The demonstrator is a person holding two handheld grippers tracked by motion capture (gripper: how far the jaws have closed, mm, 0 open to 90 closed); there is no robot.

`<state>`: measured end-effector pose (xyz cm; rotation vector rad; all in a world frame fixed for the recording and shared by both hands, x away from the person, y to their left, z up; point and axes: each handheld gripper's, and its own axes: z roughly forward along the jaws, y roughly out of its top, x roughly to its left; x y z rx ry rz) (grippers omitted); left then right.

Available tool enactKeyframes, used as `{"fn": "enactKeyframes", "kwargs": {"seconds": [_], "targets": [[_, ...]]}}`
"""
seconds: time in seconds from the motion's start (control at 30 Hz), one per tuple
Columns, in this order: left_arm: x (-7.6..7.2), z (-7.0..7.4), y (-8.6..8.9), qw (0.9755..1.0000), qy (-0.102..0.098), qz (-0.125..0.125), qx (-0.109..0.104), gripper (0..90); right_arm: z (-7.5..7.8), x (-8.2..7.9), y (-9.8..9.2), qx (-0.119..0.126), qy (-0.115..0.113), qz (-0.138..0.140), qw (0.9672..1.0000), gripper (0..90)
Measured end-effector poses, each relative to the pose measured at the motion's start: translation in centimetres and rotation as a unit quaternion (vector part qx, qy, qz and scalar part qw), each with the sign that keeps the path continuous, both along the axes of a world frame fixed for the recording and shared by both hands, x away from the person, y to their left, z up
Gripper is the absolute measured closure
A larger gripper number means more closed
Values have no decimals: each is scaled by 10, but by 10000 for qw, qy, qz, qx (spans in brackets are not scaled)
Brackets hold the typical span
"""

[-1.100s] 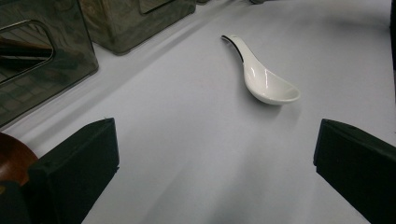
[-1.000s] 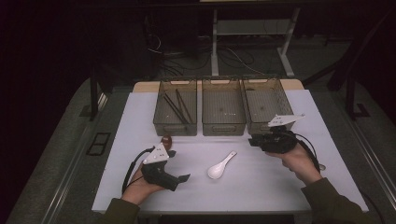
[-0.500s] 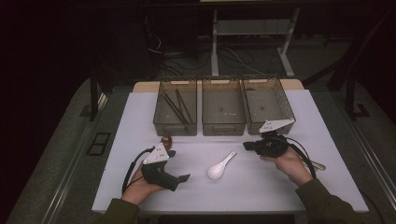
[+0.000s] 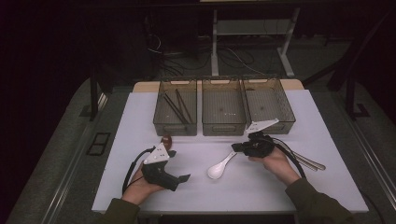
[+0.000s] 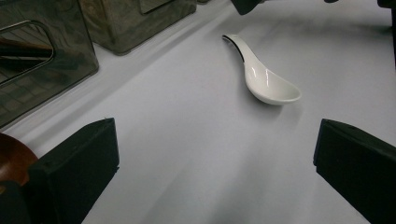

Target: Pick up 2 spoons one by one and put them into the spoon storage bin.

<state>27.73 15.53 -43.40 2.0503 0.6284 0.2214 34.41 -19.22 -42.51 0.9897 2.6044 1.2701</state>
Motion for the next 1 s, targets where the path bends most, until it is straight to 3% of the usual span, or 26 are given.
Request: {"fn": "enactKeyframes", "kwargs": {"seconds": [0.37,1.0], "targets": [[0,0,1,10000,-4,1,-4,0,-15,5,26,-323,79,175,9993,892],[-1,1,0,10000,5,-8,-40,0,-13,-7,8,-589,248,228,9977,891]]}}
